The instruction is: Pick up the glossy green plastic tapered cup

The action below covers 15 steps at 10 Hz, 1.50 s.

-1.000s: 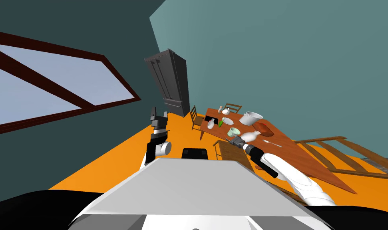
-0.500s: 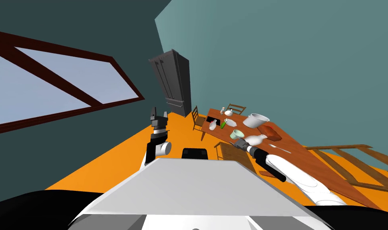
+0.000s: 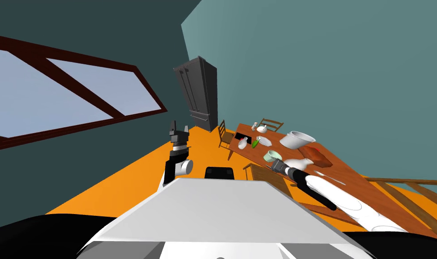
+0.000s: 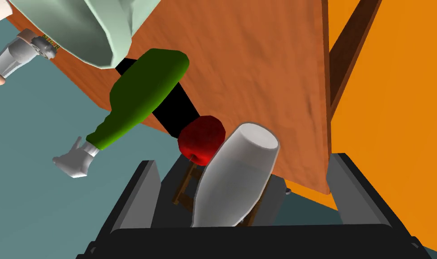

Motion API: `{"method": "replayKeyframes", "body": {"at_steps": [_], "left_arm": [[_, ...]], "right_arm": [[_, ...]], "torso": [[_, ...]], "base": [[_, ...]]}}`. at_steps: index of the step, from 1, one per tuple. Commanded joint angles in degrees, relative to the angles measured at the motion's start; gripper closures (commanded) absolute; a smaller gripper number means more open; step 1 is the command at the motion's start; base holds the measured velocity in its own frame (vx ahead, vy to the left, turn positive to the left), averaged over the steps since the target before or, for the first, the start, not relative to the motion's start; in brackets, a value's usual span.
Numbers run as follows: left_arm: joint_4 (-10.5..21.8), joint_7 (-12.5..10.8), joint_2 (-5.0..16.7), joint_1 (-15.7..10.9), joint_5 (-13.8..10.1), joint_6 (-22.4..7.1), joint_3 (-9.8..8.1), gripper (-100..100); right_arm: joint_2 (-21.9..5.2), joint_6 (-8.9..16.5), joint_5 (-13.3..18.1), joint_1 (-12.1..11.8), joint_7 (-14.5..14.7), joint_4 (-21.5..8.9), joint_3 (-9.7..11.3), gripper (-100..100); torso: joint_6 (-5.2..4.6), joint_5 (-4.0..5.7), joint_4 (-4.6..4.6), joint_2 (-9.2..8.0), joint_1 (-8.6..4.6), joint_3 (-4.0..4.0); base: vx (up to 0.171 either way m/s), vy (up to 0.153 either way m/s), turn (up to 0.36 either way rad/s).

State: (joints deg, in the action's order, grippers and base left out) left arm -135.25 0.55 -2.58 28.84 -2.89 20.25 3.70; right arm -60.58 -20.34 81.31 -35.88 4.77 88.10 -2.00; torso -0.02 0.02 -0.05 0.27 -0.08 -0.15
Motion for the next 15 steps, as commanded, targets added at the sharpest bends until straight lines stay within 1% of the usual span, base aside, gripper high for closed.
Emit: {"method": "replayKeyframes", "body": {"at_steps": [1,3,4,6,7,8,10,11,12,15], "left_arm": [[0.0,0.0,0.0,0.0,0.0,0.0,0.0,0],[0.0,0.0,0.0,0.0,0.0,0.0,0.0,0],[0.0,0.0,0.0,0.0,0.0,0.0,0.0,0],[0.0,0.0,0.0,0.0,0.0,0.0,0.0,0],[0.0,0.0,0.0,0.0,0.0,0.0,0.0,0],[0.0,0.0,0.0,0.0,0.0,0.0,0.0,0],[0.0,0.0,0.0,0.0,0.0,0.0,0.0,0],[0.0,0.0,0.0,0.0,0.0,0.0,0.0,0],[0.0,0.0,0.0,0.0,0.0,0.0,0.0,0],[0.0,0.0,0.0,0.0,0.0,0.0,0.0,0]], "right_arm": [[-1.0,0.0,1.2,0.2,0.1,-1.6,0.5,-100],[-4.1,0.3,4.7,0.3,0.4,-4.9,2.4,-100],[-4.1,0.3,4.7,0.3,0.4,-5.3,2.4,-100],[-6.7,0.5,7.8,0.4,0.6,-8.7,4.3,-100],[-6.7,0.5,7.8,0.4,0.6,-8.7,4.3,-100],[-7.9,0.6,9.2,0.4,0.7,-10.2,5.2,-100],[-7.9,0.6,9.2,0.4,0.7,-10.2,5.2,-100],[-9.9,0.7,11.8,0.4,0.9,-12.9,6.9,-100],[-9.9,0.7,11.8,0.4,0.9,-12.9,6.9,-100],[-11.9,0.8,14.9,0.2,1.1,-16.0,8.9,-100]], "torso": [[0.0,0.0,0.0,0.0,0.0,0.0],[-0.02,-0.01,0.0,-0.03,0.04,0.02],[-0.01,-0.01,0.0,0.01,0.06,-0.01],[-0.03,0.01,0.01,-0.06,-0.03,0.03],[-0.03,0.01,0.0,-0.01,-0.05,0.0],[-0.03,0.01,0.0,-0.02,-0.01,0.01],[-0.04,0.0,0.02,-0.1,0.04,0.05],[-0.06,0.0,0.04,-0.21,0.05,0.11],[-0.02,-0.01,0.03,-0.11,0.04,0.07],[-0.04,0.01,0.02,-0.09,0.0,0.05]], "base": [[0.061,-0.001,0.043],[0.069,0.013,0.091],[0.057,0.0,0.03],[0.063,-0.016,0.072],[0.065,-0.009,0.041],[0.06,0.003,0.065],[0.025,0.003,0.01],[0.051,0.005,0.114],[0.061,-0.004,0.059],[0.049,-0.008,0.053]]}}
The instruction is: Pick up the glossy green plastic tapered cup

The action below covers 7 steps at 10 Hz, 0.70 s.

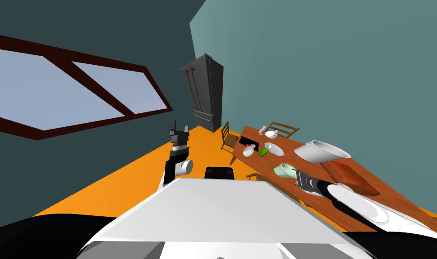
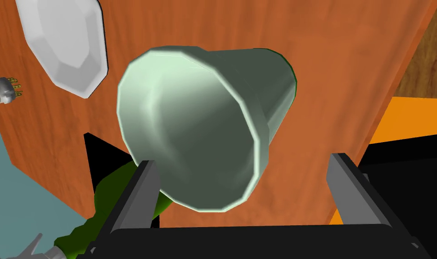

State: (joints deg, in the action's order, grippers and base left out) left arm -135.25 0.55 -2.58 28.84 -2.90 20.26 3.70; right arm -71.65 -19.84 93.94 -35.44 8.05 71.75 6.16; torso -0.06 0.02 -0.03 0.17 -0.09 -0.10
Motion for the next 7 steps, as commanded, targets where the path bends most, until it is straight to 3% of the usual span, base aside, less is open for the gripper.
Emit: {"method": "replayKeyframes", "body": {"at_steps": [1,3,5,6,7], "left_arm": [[0.0,0.0,0.0,0.0,0.0,0.0,0.0,0],[0.0,0.0,0.0,0.0,0.0,0.0,0.0,0],[0.0,0.0,0.0,0.0,0.0,0.0,0.0,0],[0.0,0.0,0.0,0.0,0.0,0.0,0.0,0],[0.0,0.0,0.0,0.0,0.0,0.0,0.0,0]], "right_arm": [[-0.9,0.3,2.2,-0.2,-2.2,0.4,0.8,-100],[-1.4,0.1,4.0,-0.6,-2.1,-1.2,2.3,-100],[-1.5,0.3,4.2,-1.1,-3.1,-0.6,2.3,-100],[-1.5,0.2,4.1,-1.1,-2.7,-0.7,2.4,0],[0.2,1.4,4.4,-0.9,-2.0,-1.9,3.2,-100]], "torso": [[0.0,0.0,0.0,0.0,0.0,0.0],[0.0,0.0,0.02,-0.08,0.06,0.04],[-0.02,0.0,0.02,-0.11,0.08,0.06],[-0.01,-0.01,0.03,-0.15,0.07,0.09],[-0.01,0.0,0.04,-0.18,0.07,0.11]], "base": [[0.033,-0.004,0.019],[0.028,0.006,0.046],[0.016,0.003,0.017],[0.0,0.0,0.0],[0.029,-0.021,0.07]]}}
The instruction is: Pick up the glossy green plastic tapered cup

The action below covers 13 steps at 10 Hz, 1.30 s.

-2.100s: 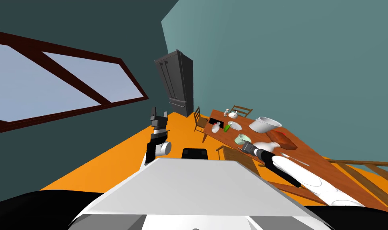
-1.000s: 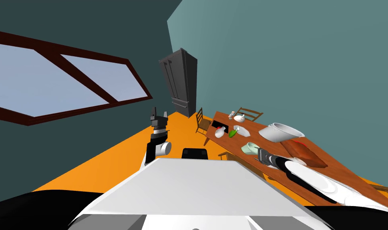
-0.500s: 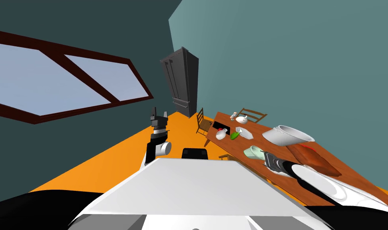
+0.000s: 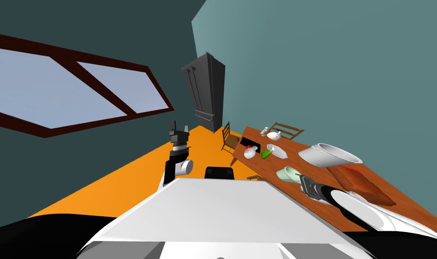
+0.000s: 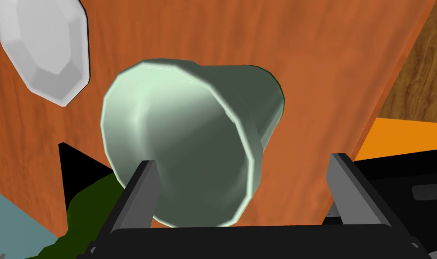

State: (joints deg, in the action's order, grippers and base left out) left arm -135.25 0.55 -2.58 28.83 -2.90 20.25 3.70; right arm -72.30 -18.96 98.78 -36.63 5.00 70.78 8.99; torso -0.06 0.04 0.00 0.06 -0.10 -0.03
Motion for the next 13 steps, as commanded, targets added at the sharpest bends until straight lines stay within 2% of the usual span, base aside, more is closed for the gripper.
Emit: {"method": "replayKeyframes", "body": {"at_steps": [1,3,4,8,9,10,11,12,13], "left_arm": [[0.0,0.0,0.0,0.0,0.0,0.0,0.0,0],[0.0,0.0,0.0,0.0,0.0,0.0,0.0,0],[0.0,0.0,0.0,0.0,0.0,0.0,0.0,0],[0.0,0.0,0.0,0.0,0.0,0.0,0.0,0],[0.0,0.0,0.0,0.0,0.0,0.0,0.0,0],[0.0,0.0,0.0,0.0,0.0,0.0,0.0,0],[0.0,0.0,0.0,0.0,0.0,0.0,0.0,0],[0.0,0.0,0.0,0.0,0.0,0.0,0.0,0],[0.0,0.0,0.0,0.0,0.0,0.0,0.0,0]], "right_arm": [[1.8,1.2,-0.3,0.5,1.5,-1.6,0.9,-100],[1.9,1.2,-0.2,0.7,1.2,-1.7,1.0,-100],[2.0,1.3,-0.3,0.8,1.5,-1.9,1.0,100],[2.0,1.2,-0.3,0.8,1.5,-1.7,1.0,100],[2.0,1.2,-0.3,0.8,1.5,-1.7,1.0,0],[0.2,0.1,-0.6,0.2,0.7,-0.4,0.0,100],[-0.8,-0.6,-0.7,0.1,0.3,0.3,-0.5,100],[-0.1,-0.1,-1.1,0.3,1.1,-0.4,-0.2,100],[-0.2,-0.3,-1.2,0.3,1.2,-0.4,-0.3,0]], "torso": [[0.0,0.0,0.0,0.0,0.0,0.0],[-0.01,0.03,-0.02,0.08,-0.13,-0.06],[-0.01,0.0,-0.01,0.01,-0.03,-0.01],[-0.07,-0.11,-0.02,-0.04,0.14,0.01],[-0.06,-0.14,0.0,-0.06,0.16,0.02],[-0.05,-0.15,0.0,-0.07,0.18,0.03],[-0.09,-0.22,0.02,-0.19,0.29,0.09],[-0.11,-0.26,0.05,-0.34,0.44,0.18],[-0.07,-0.24,0.06,-0.27,0.39,0.16]], "base": [[0.06,-0.05,0.075],[0.029,-0.035,0.02],[0.0,0.0,0.0],[0.0,0.0,0.003],[0.0,0.0,0.0],[-0.037,0.027,-0.083],[-0.07,0.057,-0.104],[-0.032,0.028,-0.026],[-0.006,0.005,-0.002]]}}
